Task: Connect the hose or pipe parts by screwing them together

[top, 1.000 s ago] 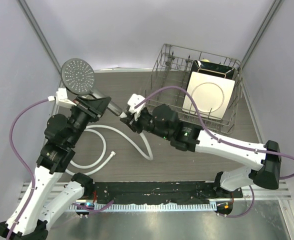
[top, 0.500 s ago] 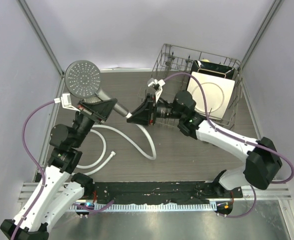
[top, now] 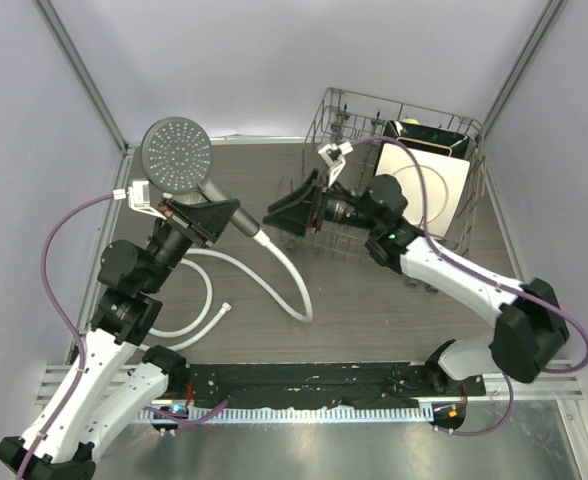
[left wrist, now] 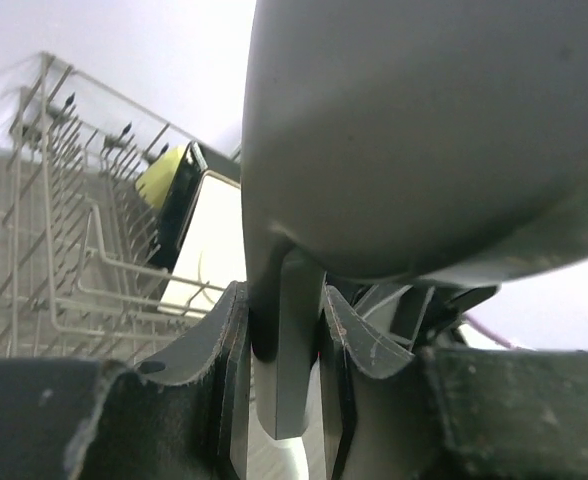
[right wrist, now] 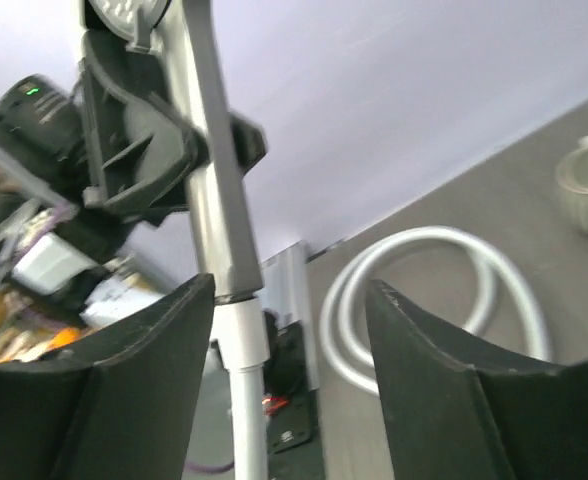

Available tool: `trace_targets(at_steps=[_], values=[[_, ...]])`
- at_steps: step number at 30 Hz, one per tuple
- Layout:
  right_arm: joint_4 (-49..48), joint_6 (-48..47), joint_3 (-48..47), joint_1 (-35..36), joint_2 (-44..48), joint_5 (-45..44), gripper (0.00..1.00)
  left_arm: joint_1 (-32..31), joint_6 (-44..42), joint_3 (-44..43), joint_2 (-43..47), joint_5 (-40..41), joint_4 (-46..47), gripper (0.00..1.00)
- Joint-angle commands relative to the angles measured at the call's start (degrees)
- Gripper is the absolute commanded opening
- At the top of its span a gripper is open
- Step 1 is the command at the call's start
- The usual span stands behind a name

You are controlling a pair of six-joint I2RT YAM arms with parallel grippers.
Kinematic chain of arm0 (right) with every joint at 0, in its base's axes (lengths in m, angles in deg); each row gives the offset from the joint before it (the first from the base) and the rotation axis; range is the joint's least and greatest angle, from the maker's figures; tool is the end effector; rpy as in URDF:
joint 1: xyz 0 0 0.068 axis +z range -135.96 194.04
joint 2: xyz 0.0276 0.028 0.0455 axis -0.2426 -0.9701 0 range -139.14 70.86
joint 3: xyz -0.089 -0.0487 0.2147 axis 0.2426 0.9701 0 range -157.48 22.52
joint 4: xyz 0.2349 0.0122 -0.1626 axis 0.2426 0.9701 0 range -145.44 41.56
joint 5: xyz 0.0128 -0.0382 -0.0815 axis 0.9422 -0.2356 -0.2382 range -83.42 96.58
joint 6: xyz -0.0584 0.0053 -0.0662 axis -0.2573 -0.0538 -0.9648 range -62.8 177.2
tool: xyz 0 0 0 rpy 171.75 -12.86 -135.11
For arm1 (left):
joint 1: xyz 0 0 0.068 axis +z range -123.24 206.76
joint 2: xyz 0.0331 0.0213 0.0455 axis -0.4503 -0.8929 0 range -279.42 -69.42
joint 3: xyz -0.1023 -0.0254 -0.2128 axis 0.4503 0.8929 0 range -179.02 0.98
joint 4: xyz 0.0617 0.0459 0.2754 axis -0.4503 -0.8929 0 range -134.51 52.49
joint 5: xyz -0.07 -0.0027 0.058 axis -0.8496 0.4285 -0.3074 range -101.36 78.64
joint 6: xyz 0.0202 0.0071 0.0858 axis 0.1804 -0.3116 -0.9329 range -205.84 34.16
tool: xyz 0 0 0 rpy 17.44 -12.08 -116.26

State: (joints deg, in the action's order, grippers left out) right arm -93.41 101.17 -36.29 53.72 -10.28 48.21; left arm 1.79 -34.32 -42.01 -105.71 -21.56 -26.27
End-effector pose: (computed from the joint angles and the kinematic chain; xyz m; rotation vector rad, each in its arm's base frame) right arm 0.2640 0.2867 0.3263 -0.6586 1.4468 1.6522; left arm 0.2143 -0.1152 0.3858 -0.1497 1.3601 -1.2511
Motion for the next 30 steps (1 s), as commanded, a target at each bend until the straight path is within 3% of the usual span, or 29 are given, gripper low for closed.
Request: trace_targets(at_steps=[1, 3, 5, 6, 10, 15, 18, 26, 30], values=[[19.8, -19.0, -3.8, 1.0, 10.2, -16.6, 0.7, -0.5, -4.5, -7.3, -1.2, 4.1, -8.1, 0.0], [30.1, -33.0, -5.7, 5.0, 12.7, -28.5, 0.73, -0.6, -4.5, -10.5, -3.2, 6.0, -13.6, 0.0], [33.7, -42.3, -6.9, 13.7, 13.5, -40.0, 0.74, -0.6, -4.1, -13.7, -4.7, 9.0, -18.8, 0.0], [34.0, -50.0, -7.1, 20.2, 13.6, -53.6, 0.74, -0.6, -3.5, -15.1, -5.9, 9.7, -21.0, 0.0], [33.3, -57.1, -9.3, 28.1, 11.6, -64.7, 0.74, -0.6, -3.4, -17.1, -6.3, 15.6, -24.1, 0.0], [33.3, -66.1, -15.6, 37.2, 2.4, -86.7, 0.75, -0.5, -2.8, -18.9, -6.9, 18.8, -27.1, 0.0], [34.7, -70.4, -20.4, 39.9, -3.5, -93.5, 0.75, -0.5, -1.3, -20.1, -7.1, 20.0, -28.6, 0.0], [36.1, -74.4, -28.7, 42.1, -13.5, -100.4, 0.75, -0.5, 0.9, -22.5, -6.8, 21.8, -32.0, 0.0], [31.9, -80.3, -29.7, 43.1, -16.6, -104.9, 0.74, -0.6, 1.1, -22.8, -6.5, 22.6, -33.2, 0.0]])
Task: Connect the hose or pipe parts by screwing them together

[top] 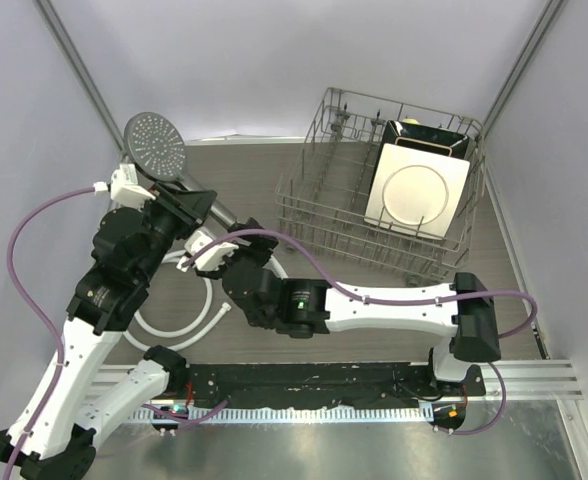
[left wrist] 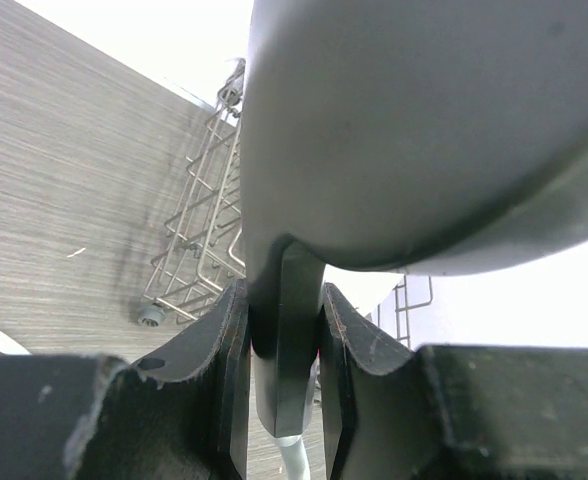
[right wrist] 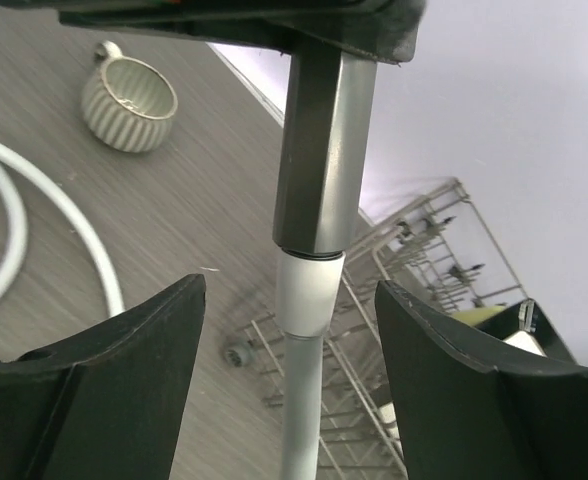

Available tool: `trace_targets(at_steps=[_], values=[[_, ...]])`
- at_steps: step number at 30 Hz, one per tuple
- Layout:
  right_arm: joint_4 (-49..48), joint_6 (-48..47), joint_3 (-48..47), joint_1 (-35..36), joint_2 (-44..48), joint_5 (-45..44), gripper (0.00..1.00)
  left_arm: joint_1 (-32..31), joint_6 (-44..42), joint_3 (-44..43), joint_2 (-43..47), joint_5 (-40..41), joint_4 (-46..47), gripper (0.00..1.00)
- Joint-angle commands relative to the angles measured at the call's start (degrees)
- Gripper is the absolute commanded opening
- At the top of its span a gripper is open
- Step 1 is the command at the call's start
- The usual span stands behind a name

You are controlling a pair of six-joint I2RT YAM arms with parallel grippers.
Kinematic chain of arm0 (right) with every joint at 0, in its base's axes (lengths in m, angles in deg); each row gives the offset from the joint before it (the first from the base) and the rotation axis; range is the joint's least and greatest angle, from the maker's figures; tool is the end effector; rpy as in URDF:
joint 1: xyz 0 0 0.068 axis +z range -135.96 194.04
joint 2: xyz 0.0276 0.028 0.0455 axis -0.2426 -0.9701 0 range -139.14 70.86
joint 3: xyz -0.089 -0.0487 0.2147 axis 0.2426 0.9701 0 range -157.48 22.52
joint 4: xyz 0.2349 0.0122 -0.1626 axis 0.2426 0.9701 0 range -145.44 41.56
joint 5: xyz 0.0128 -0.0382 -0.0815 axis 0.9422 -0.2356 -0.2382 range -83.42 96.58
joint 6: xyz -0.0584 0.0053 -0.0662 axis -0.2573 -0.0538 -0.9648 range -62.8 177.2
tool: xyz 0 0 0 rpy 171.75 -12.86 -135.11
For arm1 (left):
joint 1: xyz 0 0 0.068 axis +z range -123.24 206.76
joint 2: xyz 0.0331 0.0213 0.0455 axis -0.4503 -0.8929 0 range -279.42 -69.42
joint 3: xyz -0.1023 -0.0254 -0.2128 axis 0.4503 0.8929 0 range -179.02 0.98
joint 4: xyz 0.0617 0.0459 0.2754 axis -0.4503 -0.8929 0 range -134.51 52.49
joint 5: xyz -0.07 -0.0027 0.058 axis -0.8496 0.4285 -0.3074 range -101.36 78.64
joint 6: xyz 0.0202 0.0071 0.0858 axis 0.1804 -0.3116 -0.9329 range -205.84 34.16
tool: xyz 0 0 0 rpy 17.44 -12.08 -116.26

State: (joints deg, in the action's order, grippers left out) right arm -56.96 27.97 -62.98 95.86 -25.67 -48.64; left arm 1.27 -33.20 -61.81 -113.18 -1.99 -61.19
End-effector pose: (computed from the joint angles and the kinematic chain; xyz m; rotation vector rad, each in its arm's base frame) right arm 0.1267 0.4268 0.3266 -0.8747 1.4192 -0.1433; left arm 0.2253 -0.0933 0.4034 -0.5317 1.6467 -0.8928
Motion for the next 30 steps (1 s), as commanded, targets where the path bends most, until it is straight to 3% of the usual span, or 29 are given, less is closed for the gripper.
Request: trace_targets(at_steps=[1, 3, 9, 10, 12, 13, 16, 18, 19, 20, 22, 23, 30], values=[[-6.4, -8.1, -2.9, 1.1, -1.6, -8.5, 0.71, -0.1, -0.1, -3.1, 0.9, 3.3, 1.4, 0.0], [-7.6, -10.0, -3.0, 1.1, -2.7, -10.1, 0.66, -0.1, 0.2, -3.6, 0.6, 3.5, 0.3, 0.0], [-14.3, -16.0, -1.6, 1.5, -4.0, -13.1, 0.38, -0.1, 0.8, -4.7, 0.2, 4.0, -1.5, 0.0], [-16.0, -17.4, -1.3, 1.6, -4.0, -13.2, 0.25, -0.1, 0.8, -4.7, 0.2, 3.9, -1.5, 0.0], [-16.8, -17.9, -0.5, 1.6, -3.8, -12.6, 0.13, 0.0, 0.8, -4.3, 0.3, 3.5, -1.0, 0.0], [-16.8, -17.1, -0.2, 1.5, -3.2, -12.0, 0.01, 0.0, 0.4, -4.0, 0.6, 3.2, -0.8, 0.0], [-11.0, -12.0, 0.2, 1.1, -0.9, -5.9, 0.01, -0.1, -0.4, -0.9, 2.8, 0.7, 2.9, 0.0], [-6.8, -3.4, 0.8, -0.6, 2.6, 0.0, 0.01, 0.0, -0.3, 2.3, 4.3, -2.8, 7.2, 0.0], [-3.2, -0.2, 1.5, -1.7, 4.1, 8.6, 0.01, 0.0, -0.3, 3.5, 4.9, -4.6, 8.8, 0.0], [-2.4, 7.3, 3.5, -3.3, 8.1, 13.9, 0.01, 0.0, -0.3, 4.6, 6.2, -5.8, 10.1, 0.0], [-2.5, 13.2, 6.0, -8.9, 11.9, 22.6, 0.01, -0.1, -0.1, 8.4, 7.8, -9.2, 15.0, 0.0], [-3.3, 15.0, 8.6, -10.6, 14.6, 30.2, 0.01, -0.1, 0.4, 9.9, 9.4, -11.0, 17.2, 0.0], [-3.0, 23.5, 10.4, -19.0, 17.3, 51.0, 0.01, -0.1, 2.0, 19.0, 12.0, -20.7, 33.5, 0.0]])
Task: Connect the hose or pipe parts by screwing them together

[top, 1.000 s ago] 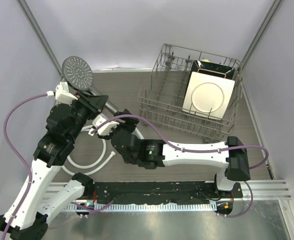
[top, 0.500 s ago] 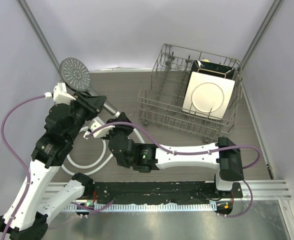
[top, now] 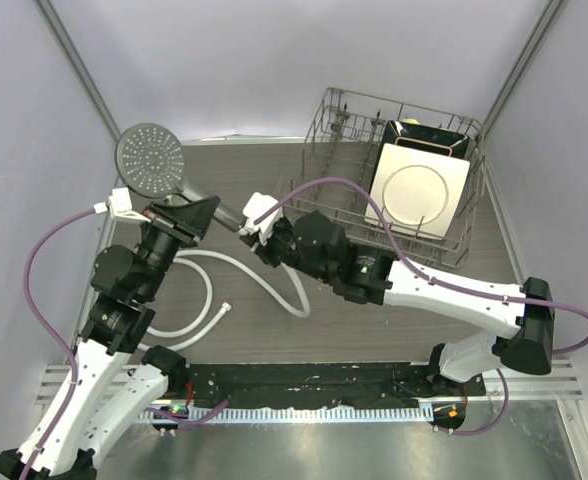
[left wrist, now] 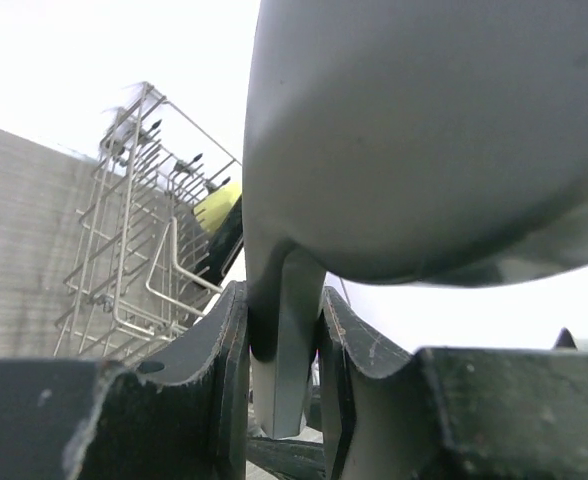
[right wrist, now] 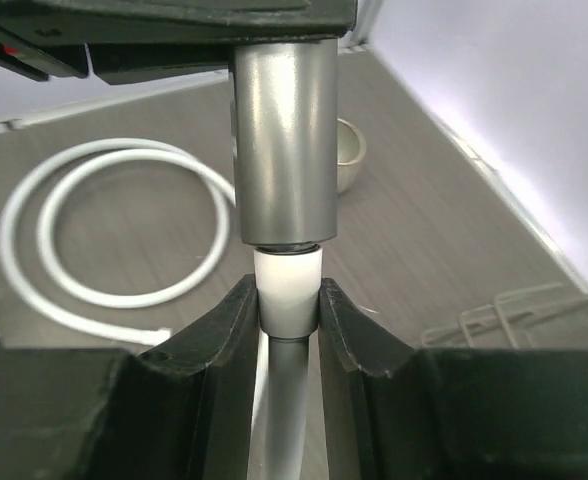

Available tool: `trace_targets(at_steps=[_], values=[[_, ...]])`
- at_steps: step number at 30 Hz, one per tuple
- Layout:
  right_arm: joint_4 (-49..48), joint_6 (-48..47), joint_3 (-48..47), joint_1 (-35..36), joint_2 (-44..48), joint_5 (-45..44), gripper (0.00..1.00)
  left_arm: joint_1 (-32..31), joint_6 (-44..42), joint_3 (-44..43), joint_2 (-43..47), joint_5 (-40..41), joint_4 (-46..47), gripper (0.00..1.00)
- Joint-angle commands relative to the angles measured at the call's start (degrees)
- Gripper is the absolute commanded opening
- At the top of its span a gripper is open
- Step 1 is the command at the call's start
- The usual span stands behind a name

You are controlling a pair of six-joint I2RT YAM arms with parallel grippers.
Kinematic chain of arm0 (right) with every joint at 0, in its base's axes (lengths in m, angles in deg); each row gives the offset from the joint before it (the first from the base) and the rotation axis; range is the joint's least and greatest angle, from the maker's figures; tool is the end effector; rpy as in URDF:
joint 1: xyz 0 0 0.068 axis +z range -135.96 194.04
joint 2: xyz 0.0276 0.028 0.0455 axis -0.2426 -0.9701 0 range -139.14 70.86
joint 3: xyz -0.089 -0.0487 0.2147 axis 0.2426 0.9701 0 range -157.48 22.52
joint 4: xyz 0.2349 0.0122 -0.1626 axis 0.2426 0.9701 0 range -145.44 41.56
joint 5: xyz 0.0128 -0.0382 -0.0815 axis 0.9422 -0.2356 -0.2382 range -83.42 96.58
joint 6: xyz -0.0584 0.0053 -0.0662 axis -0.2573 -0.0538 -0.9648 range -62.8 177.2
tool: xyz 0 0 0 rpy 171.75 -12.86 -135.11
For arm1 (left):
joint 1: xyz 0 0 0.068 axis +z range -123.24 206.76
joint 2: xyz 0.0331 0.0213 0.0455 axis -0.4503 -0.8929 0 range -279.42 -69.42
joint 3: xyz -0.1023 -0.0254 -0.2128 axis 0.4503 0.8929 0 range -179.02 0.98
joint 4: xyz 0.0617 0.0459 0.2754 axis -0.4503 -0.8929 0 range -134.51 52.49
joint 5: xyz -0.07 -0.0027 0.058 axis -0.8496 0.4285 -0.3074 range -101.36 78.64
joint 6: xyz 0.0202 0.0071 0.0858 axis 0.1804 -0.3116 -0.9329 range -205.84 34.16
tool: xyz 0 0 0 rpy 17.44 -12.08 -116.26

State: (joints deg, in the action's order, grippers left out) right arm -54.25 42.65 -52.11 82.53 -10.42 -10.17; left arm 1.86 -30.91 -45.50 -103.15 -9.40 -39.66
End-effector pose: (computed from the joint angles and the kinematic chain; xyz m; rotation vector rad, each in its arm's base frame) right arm 0.1713 0.3726 0.3459 -0.9683 1.4244 0.4512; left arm 0.2115 -0.0953 0.3861 -0.4136 1.4239 -1.1263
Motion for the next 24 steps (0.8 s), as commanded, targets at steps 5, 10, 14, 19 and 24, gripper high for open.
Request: trace_targets(at_steps=[5, 10, 14, 19, 24], values=[[-11.5, 18.8, 2.9, -11.9, 3.0, 28.0, 0.01, -0.6, 0.1, 6.0, 2.4, -18.6, 19.0, 0.0], [-27.4, 33.6, 7.6, -18.8, 3.0, 44.8, 0.01, -0.7, -0.1, 9.0, 3.2, -21.4, 25.5, 0.0], [-43.1, 52.4, 10.7, -23.5, -0.4, 56.1, 0.01, -0.7, 0.9, 10.7, 3.3, -22.2, 31.1, 0.0], [-58.4, 65.7, 11.3, -25.4, -4.7, 62.0, 0.01, -0.7, 0.6, 10.2, 2.7, -23.3, 32.8, 0.0], [-69.6, 76.9, 11.8, -26.8, -8.2, 63.5, 0.14, -0.6, -1.3, 8.9, 2.6, -19.4, 27.2, 0.0]])
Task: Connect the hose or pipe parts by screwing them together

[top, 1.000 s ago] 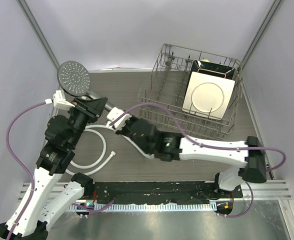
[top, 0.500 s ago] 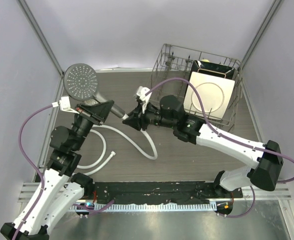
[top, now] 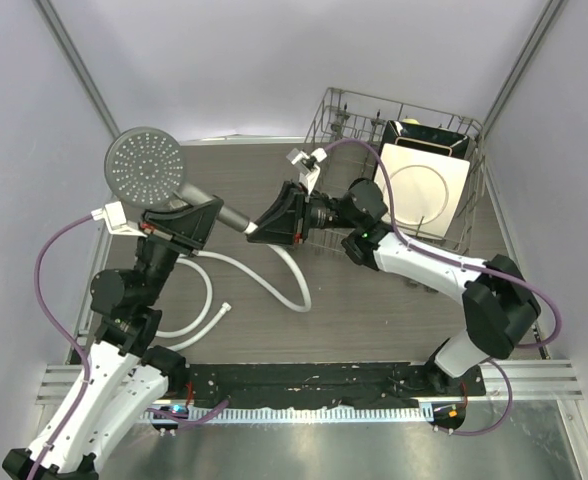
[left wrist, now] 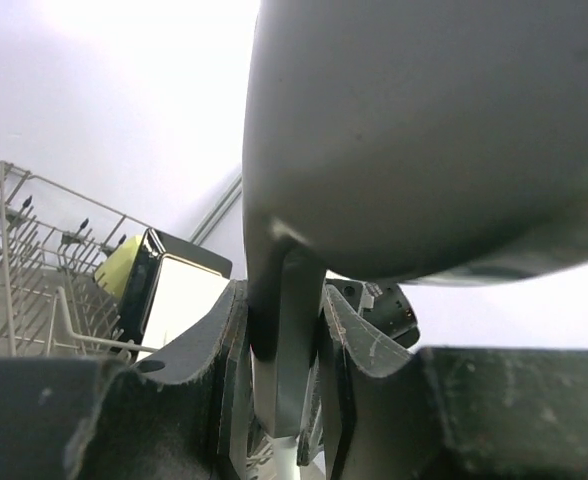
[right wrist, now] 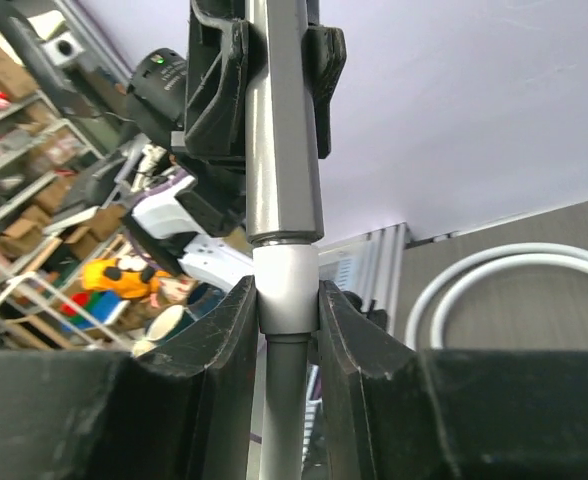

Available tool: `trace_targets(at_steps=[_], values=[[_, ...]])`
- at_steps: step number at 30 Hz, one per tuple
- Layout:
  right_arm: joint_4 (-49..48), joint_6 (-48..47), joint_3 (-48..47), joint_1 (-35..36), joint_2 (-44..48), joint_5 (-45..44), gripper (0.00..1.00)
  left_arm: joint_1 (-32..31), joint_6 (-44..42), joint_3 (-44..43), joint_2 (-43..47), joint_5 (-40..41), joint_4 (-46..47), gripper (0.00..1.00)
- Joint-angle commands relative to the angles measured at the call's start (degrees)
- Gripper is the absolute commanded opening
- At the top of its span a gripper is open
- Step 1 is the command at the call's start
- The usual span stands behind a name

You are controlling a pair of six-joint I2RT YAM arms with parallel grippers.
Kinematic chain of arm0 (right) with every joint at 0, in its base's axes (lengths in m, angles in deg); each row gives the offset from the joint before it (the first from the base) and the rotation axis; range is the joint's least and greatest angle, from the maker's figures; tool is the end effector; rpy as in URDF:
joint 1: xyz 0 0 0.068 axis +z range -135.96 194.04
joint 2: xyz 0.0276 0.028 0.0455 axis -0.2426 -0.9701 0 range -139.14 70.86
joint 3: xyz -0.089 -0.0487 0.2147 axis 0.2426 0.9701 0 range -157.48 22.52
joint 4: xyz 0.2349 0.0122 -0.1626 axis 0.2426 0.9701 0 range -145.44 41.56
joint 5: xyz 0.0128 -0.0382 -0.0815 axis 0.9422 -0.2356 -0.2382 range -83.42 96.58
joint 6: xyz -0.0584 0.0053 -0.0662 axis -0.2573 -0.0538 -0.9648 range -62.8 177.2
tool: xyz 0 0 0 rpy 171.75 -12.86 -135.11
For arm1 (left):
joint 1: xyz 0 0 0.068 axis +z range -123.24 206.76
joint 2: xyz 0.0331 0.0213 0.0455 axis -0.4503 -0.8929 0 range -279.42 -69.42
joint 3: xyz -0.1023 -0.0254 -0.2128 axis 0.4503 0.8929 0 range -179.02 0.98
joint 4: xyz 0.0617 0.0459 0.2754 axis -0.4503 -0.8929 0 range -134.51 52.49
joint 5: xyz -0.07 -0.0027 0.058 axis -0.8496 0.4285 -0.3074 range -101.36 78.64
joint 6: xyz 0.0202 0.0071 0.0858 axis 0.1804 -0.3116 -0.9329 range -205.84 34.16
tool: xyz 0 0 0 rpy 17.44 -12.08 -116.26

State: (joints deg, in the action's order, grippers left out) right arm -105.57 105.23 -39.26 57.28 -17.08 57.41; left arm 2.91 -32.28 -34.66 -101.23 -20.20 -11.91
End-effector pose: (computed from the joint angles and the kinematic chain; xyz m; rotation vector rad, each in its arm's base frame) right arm 0.2457 0.3145 0.3252 -0.8729 1.3047 1.8152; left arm 0.2012 -0.1022 0.3858 -0.1469 1.1440 -1.2933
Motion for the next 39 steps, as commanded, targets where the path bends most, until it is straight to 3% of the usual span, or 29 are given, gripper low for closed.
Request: trace_targets(at_steps=[1, 2, 3, 5, 7, 9, 12, 15, 21, 27, 31, 35, 39], values=[[-16.1, 12.9, -0.9, -1.8, -1.3, -4.3, 0.19, -1.7, -0.7, -2.8, 0.4, -7.3, -2.9, 0.0], [-14.0, 11.3, -0.5, -1.8, -0.8, -4.7, 0.25, -1.7, -1.5, -4.9, 0.2, -4.6, -7.9, 0.0], [-11.1, 8.4, -0.4, -1.8, 0.1, -6.1, 0.37, -1.6, -3.7, -5.9, -0.6, -3.5, -9.9, 0.0], [2.0, -2.5, -0.3, -1.7, 4.0, -8.5, 0.48, -1.7, -5.3, -8.4, -1.4, 0.5, -15.0, 0.0], [17.9, -15.2, -0.9, -1.2, 8.4, -15.4, 0.7, -1.6, -7.2, -10.4, -3.1, 3.9, -19.2, 0.0], [30.4, -21.5, -3.1, 0.5, 10.1, -22.1, 0.78, -1.7, -8.3, -12.8, -4.1, 6.4, -23.2, 0.0], [40.5, -33.4, -8.2, 5.2, 11.2, -31.6, 0.82, -1.6, -8.0, -15.7, -6.5, 8.3, -28.0, 0.0], [51.8, -44.0, -12.0, 13.3, 11.6, -47.7, 0.82, -1.7, -8.1, -19.2, -8.5, 12.6, -34.1, 0.0], [59.4, -55.6, -19.4, 24.8, 7.0, -74.3, 0.8, -1.7, -7.8, -22.1, -10.1, 18.1, -38.1, 0.0], [54.8, -67.6, -21.4, 34.7, 0.9, -99.9, 0.8, -1.7, -5.4, -26.5, -11.8, 18.9, -42.7, 0.0], [54.4, -70.8, -24.3, 35.5, -4.5, -104.1, 0.79, -1.6, -3.4, -27.2, -10.9, 17.2, -44.0, 0.0], [48.2, -72.6, -23.3, 35.5, -4.5, -102.1, 0.49, -1.7, -1.3, -26.4, -9.3, 16.0, -45.4, 0.0], [43.5, -73.9, -23.0, 35.4, -5.3, -100.9, 0.52, -1.6, 1.1, -24.7, -7.8, 15.0, -46.7, 0.0]])
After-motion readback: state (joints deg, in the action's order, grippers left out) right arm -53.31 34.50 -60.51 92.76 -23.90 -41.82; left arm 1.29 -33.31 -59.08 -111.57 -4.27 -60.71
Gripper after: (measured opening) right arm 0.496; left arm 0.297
